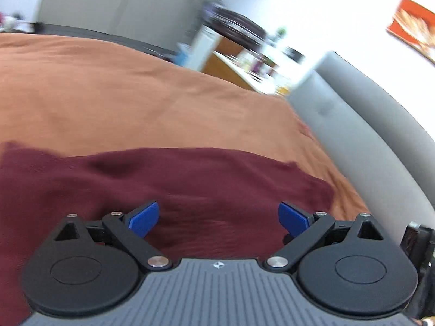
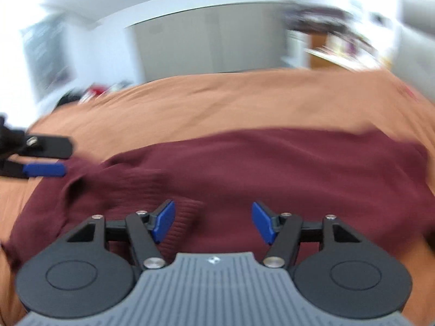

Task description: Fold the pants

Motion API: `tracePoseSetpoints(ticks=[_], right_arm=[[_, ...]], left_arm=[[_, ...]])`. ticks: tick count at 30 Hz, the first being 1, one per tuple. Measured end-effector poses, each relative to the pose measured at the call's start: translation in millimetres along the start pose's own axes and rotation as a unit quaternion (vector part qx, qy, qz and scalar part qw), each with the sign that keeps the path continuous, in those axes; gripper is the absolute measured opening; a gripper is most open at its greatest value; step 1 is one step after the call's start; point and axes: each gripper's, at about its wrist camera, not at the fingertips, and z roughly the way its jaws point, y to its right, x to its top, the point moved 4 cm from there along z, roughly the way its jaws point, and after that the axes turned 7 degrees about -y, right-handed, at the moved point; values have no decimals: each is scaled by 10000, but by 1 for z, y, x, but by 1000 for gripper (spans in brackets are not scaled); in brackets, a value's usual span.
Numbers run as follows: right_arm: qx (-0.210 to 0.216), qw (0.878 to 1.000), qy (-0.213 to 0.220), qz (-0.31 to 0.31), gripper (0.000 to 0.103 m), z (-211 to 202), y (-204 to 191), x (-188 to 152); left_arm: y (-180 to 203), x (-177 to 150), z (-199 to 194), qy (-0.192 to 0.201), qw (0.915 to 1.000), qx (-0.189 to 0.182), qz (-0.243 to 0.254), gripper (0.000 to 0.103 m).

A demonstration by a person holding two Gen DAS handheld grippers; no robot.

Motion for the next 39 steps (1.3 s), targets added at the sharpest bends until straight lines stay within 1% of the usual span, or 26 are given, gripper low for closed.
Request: tracePoseSetpoints(ticks=[1, 3, 5, 7, 9, 10, 11, 12, 14, 17, 19, 20, 22, 25, 27, 28, 29, 31, 32, 33, 34, 35, 36, 37, 38, 39], right_arm=[[-124, 9986, 3, 522, 60, -8, 27, -4], [-217, 9882, -214, 1499, 60, -15, 73, -17], [-116, 9651, -373, 2588, 60, -20, 122, -37], [-293, 9459, -291, 3220, 58, -25, 159, -51], [-441, 9355, -67, 3504, 57, -30, 187, -56], [-576, 9342, -12, 3522, 57, -31, 198, -56], [-659, 9371, -18, 3427, 57, -28, 204, -53], [-732, 9420, -32, 3274, 57, -24, 209, -50], [-1058, 9499, -19, 2942, 57, -17, 216, -42], [-1353, 9530, 204, 2703, 54, -14, 231, -32], [-1288, 9522, 411, 2738, 35, -18, 240, -27], [-1244, 9529, 560, 2707, 33, -22, 244, -21], [-1255, 9545, 791, 2586, 20, -25, 253, -5], [-1248, 9572, 785, 2490, 18, -23, 262, 14], [-1362, 9538, 613, 2606, 20, -16, 270, 14], [-1586, 9492, 512, 2671, 26, -14, 274, 10], [-1999, 9384, 445, 2784, 30, -16, 280, 2], [-2572, 9194, 556, 2925, 33, -30, 285, -13], [-2613, 9195, 763, 2834, 33, -41, 285, -18], [-2558, 9246, 919, 2670, 33, -49, 283, -17], [-2400, 9332, 1050, 2461, 38, -56, 280, -13], [-2065, 9461, 1039, 2270, 43, -57, 276, -4], [-1600, 9577, 929, 2203, 49, -54, 273, 5], [-1170, 9625, 886, 2282, 49, -52, 271, 11], [-824, 9616, 883, 2463, 49, -49, 269, 16], [-601, 9604, 792, 2604, 49, -42, 267, 21]], left_arm=[[12, 4, 13, -108, 9998, -149, 92, 103], [40, 9, 43, -263, 9981, -424, 364, 103], [66, 13, 76, -393, 9958, -526, 636, 103], [84, 14, 105, -563, 9939, -622, 720, 103], [96, 13, 131, -720, 9924, -786, 616, 103], [99, 12, 144, -801, 9913, -872, 571, 103], [100, 10, 155, -873, 9906, -898, 542, 103], [101, 8, 165, -935, 9905, -854, 530, 103], [98, 2, 187, -1116, 9900, -689, 513, 103], [90, -11, 202, -1285, 9893, -552, 418, 103], [85, -14, 204, -1259, 9896, -589, 358, 103], [85, -15, 203, -1238, 9899, -589, 371, 103], [87, -16, 203, -1252, 9896, -547, 447, 103], [88, -19, 203, -1253, 9893, -531, 515, 103], [90, -19, 204, -1251, 9894, -493, 552, 103], [91, -19, 204, -1245, 9893, -480, 585, 103], [92, -19, 204, -1237, 9892, -470, 628, 103], [93, -19, 204, -1238, 9889, -458, 676, 103], [93, -19, 204, -1245, 9888, -462, 680, 103], [92, -19, 204, -1247, 9889, -470, 659, 103], [91, -18, 205, -1244, 9891, -481, 628, 103], [91, -18, 205, -1249, 9891, -490, 601, 103], [90, -17, 206, -1252, 9893, -496, 564, 103], [90, -17, 206, -1247, 9895, -502, 535, 103], [90, -17, 206, -1242, 9895, -504, 533, 103], [90, -18, 206, -1245, 9894, -504, 549, 103]])
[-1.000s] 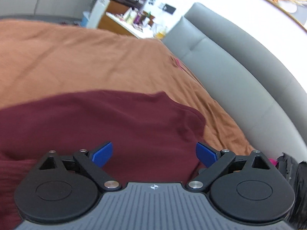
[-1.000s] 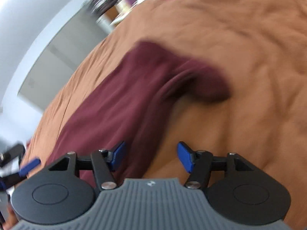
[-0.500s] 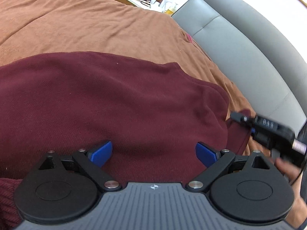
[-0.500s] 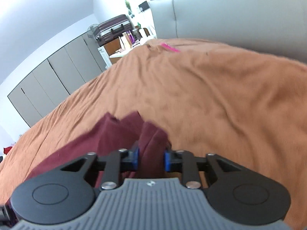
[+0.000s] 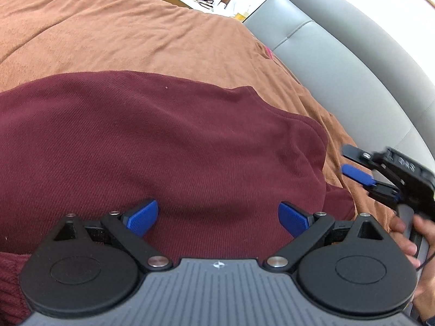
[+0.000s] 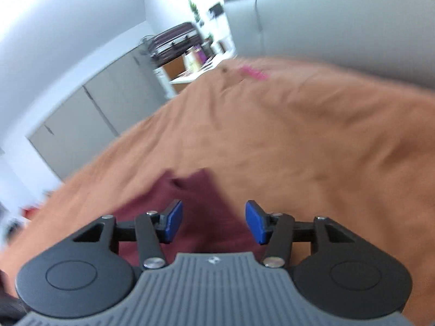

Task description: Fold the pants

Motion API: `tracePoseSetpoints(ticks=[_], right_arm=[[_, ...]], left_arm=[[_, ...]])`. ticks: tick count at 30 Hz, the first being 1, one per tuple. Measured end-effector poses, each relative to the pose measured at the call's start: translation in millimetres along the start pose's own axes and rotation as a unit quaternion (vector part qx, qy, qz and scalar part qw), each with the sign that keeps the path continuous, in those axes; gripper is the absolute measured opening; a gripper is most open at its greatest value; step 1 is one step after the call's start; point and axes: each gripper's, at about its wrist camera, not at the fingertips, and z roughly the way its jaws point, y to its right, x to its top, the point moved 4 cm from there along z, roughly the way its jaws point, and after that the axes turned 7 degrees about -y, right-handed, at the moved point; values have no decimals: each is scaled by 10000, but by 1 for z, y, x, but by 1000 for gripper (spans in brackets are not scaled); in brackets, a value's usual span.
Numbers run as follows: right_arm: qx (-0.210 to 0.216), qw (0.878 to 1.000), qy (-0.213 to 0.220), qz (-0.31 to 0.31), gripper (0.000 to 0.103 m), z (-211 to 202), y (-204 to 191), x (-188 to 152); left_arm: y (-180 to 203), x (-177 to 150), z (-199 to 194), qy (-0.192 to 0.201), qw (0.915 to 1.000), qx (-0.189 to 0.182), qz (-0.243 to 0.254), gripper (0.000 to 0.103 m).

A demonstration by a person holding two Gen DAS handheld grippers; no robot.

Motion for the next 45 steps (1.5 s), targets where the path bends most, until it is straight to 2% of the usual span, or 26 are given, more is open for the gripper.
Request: tracePoseSetpoints(ticks=[3, 5, 7, 10, 16, 19, 21, 23, 26, 29, 31, 32, 33, 34, 35, 37, 40, 42, 45], right_arm=[[-130, 9984, -543, 84, 49, 32, -10, -2], [-269, 9969, -737, 34, 47, 49, -11, -4], [-176, 9964, -768, 325, 1, 54, -4, -8], [560, 9927, -368, 1005, 1, 30, 4, -5], [1133, 9805, 231, 1591, 1, -26, -9, -4], [865, 9859, 412, 1370, 1, -48, -25, -12], [667, 9901, 466, 1147, 1, -46, -26, -10], [453, 9923, 343, 1097, 1, -39, -17, -14], [141, 9936, 105, 1115, 2, -4, -1, -17], [-127, 9975, -151, 682, 6, 36, 6, -24], [-67, 9978, -48, 656, 16, 40, 8, -27], [-36, 9972, 42, 750, 23, 34, 10, -28], [-22, 9960, 189, 874, 44, 24, 11, -30], [-63, 9939, 410, 1018, 59, 9, 13, -33], [-124, 9919, 595, 1117, 64, -4, 15, -36], [-251, 9899, 649, 1237, 65, -27, 20, -47], [-364, 9905, 86, 1327, 69, -37, 26, -71], [-248, 9902, -223, 1355, 71, -34, 27, -85], [-39, 9882, -345, 1493, 78, -22, 25, -92]], left_arm=[[1, -1, -1, -44, 10000, -3, 87, 103], [0, -1, -2, -59, 9999, -43, 101, 103], [-1, -1, -2, -45, 9999, -104, 31, 103], [-5, 3, -4, -45, 9996, -238, -131, 103], [-6, 10, -9, -6, 9979, -564, -304, 103], [-6, 12, -11, -26, 9976, -627, -284, 103], [-7, 13, -12, -44, 9971, -686, -342, 103], [-8, 12, -11, -76, 9969, -693, -356, 103], [-9, 9, -5, -272, 9974, -583, -321, 103], [-9, 0, -5, -177, 9987, -467, 35, 103], [-9, -8, -8, -162, 9989, -357, 244, 103], [-7, -9, -10, -170, 9989, -361, 252, 103], [-6, -9, -13, -190, 9988, -392, 242, 103], [-6, -7, -15, -212, 9986, -438, 229, 103], [-5, -5, -16, -240, 9983, -482, 211, 103], [-8, -4, -17, -225, 9985, -478, 138, 103], [-16, -3, -12, -243, 9980, -567, -171, 103], [-18, -2, -11, -207, 9978, -584, -242, 103], [-15, -3, -11, -193, 9984, -507, -135, 103]])
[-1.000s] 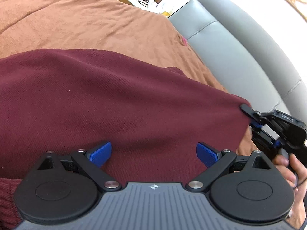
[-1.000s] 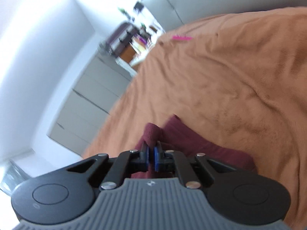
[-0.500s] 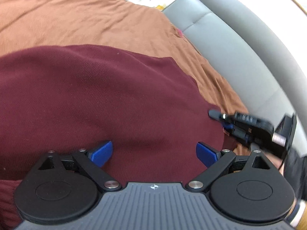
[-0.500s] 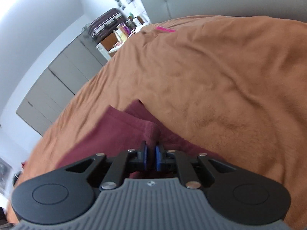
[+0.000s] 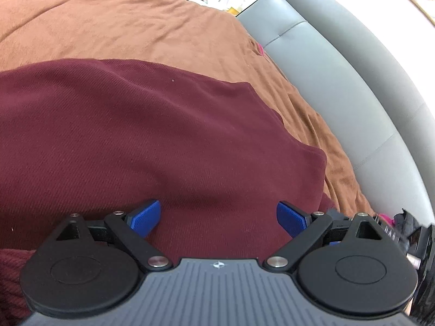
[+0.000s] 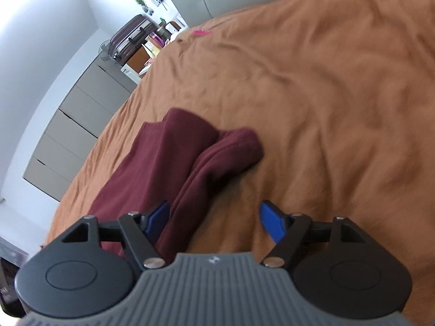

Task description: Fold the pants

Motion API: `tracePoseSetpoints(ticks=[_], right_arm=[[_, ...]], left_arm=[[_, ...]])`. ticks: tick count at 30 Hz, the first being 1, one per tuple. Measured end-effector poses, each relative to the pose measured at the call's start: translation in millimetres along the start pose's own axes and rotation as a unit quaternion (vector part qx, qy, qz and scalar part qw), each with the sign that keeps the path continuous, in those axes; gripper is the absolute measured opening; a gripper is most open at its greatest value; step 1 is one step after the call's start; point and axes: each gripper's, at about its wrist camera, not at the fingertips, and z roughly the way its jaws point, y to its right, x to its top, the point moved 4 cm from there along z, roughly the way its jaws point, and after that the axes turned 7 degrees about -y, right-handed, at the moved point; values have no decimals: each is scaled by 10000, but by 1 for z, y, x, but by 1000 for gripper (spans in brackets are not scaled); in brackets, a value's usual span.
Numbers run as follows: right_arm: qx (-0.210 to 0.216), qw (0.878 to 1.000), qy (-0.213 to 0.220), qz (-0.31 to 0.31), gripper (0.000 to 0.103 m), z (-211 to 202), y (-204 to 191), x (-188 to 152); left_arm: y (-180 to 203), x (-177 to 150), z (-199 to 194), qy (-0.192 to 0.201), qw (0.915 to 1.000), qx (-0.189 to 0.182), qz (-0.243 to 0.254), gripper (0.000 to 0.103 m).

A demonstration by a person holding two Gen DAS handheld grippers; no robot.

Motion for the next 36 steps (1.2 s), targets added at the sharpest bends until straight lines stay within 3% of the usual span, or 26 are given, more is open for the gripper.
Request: tracePoseSetpoints(ticks=[6, 9, 11, 12, 14, 15, 16, 18, 22, 27, 32, 36], right_arm=[[679, 9969, 60, 400, 80, 27, -20, 20], [483, 9971, -228, 536, 82, 59, -30, 33], [371, 9975, -129, 583, 82, 71, -31, 41], [311, 9980, -73, 552, 79, 75, -33, 42], [94, 9988, 1, 479, 59, 77, -37, 43], [-49, 9995, 44, 310, 40, 76, -38, 42], [-60, 9999, 74, 119, 31, 75, -40, 42], [152, 9996, 163, 148, 24, 71, -37, 41], [598, 9975, 298, 220, 22, 59, -45, 45], [1245, 9884, 460, -732, 19, 33, -103, 47], [1975, 9667, 72, -1627, 18, 25, -171, 29], [2121, 9562, -325, -1991, 18, 34, -196, 0]], left_arm=[[2, -5, 1, 84, 9995, 93, 302, 103], [-2, -6, 3, 165, 9989, -7, 444, 103], [-7, -3, 0, 237, 9988, -136, 413, 103], [-10, 0, -2, 251, 9989, -164, 371, 102], [-20, 6, -5, 251, 9992, -213, 242, 92], [-26, 9, -7, 255, 9991, -315, 86, 88], [-30, 12, -8, 281, 9986, -431, -79, 87], [-36, 16, -11, 375, 9970, -584, -328, 87], [-33, 19, -12, 400, 9974, -465, -367, 88], [-30, 15, -6, 366, 9986, -324, -224, 92], [-43, 17, -11, 486, 9942, -769, -574, 95], [-50, 19, -45, 941, 9817, -1175, -1162, 94]])
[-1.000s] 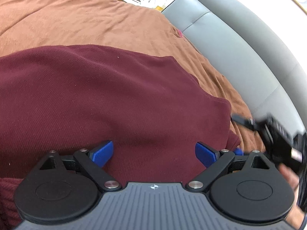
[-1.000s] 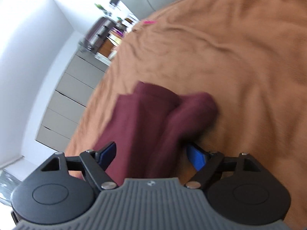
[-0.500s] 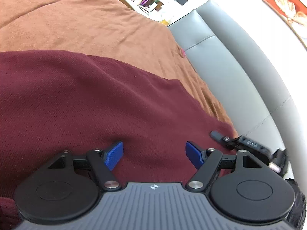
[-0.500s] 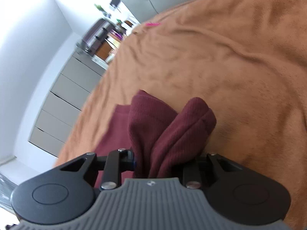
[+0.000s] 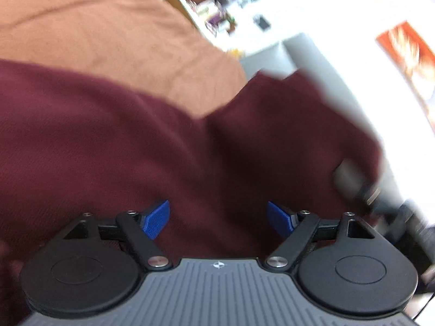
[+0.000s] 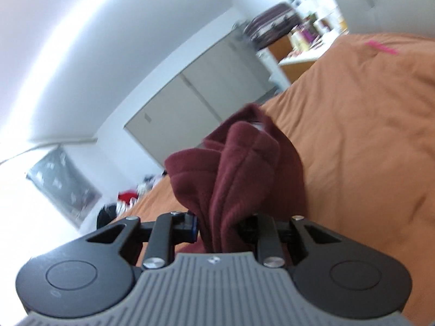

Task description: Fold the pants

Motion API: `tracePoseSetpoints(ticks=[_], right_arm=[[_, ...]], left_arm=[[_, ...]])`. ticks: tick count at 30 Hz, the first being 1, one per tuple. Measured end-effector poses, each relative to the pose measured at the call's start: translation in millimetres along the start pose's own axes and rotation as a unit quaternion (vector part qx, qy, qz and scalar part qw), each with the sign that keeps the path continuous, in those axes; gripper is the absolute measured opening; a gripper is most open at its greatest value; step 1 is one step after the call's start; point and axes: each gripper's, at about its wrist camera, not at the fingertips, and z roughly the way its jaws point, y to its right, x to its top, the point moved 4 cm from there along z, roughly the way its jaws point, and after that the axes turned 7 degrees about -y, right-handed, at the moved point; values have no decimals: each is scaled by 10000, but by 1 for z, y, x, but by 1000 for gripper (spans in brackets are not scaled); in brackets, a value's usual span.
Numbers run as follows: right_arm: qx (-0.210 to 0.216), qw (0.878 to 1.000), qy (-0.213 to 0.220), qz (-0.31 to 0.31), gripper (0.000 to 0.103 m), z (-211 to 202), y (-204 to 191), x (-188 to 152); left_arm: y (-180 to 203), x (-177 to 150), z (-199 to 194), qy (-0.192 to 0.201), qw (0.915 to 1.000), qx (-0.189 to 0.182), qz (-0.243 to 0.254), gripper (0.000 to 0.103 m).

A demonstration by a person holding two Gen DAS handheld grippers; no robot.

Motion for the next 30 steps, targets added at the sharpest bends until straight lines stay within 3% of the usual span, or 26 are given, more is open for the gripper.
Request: tracePoseSetpoints(ticks=[1, 5, 6, 10, 17, 20, 22, 24, 26, 27, 28, 30], right_arm=[[73, 9999, -81, -22, 18, 3, -5, -4], [179, 9993, -269, -181, 18, 13, -22, -14], [214, 9988, -377, -221, 18, 17, -27, -19], [112, 9935, -869, -728, 18, 37, -48, -50], [-662, 9813, -1503, -1006, 18, 77, -42, -103], [-947, 9699, -1396, -1755, 20, 85, -47, -115], [-1139, 9511, -1340, -2541, 35, 87, -59, -130], [-1307, 9338, -1265, -3083, 35, 87, -68, -144], [-1393, 9248, -1193, -3335, 35, 86, -71, -147], [-1377, 9242, -1192, -3357, 38, 83, -71, -145], [-1311, 9270, -1208, -3299, 50, 79, -71, -142], [-975, 9398, -1249, -3027, 58, 69, -73, -137]], left_arm=[[4, 3, -15, 143, 9998, -96, -22, 94], [16, 14, -70, 570, 9981, 78, 208, 98], [19, 15, -86, 731, 9967, 166, 308, 102], [26, 12, -129, 1125, 9890, 657, 699, 103], [19, -10, -152, 1075, 9787, 1369, 1093, 103], [7, -12, -162, 1099, 9787, 1467, 919, 103], [-4, -7, -171, 1148, 9776, 1589, 765, 103], [-12, -4, -182, 1225, 9745, 1734, 727, 103], [-21, -3, -195, 1322, 9709, 1896, 625, 103], [-25, -1, -201, 1369, 9703, 1916, 551, 103], [-29, 1, -207, 1420, 9699, 1919, 486, 103], [-34, 3, -220, 1497, 9669, 2018, 445, 103]])
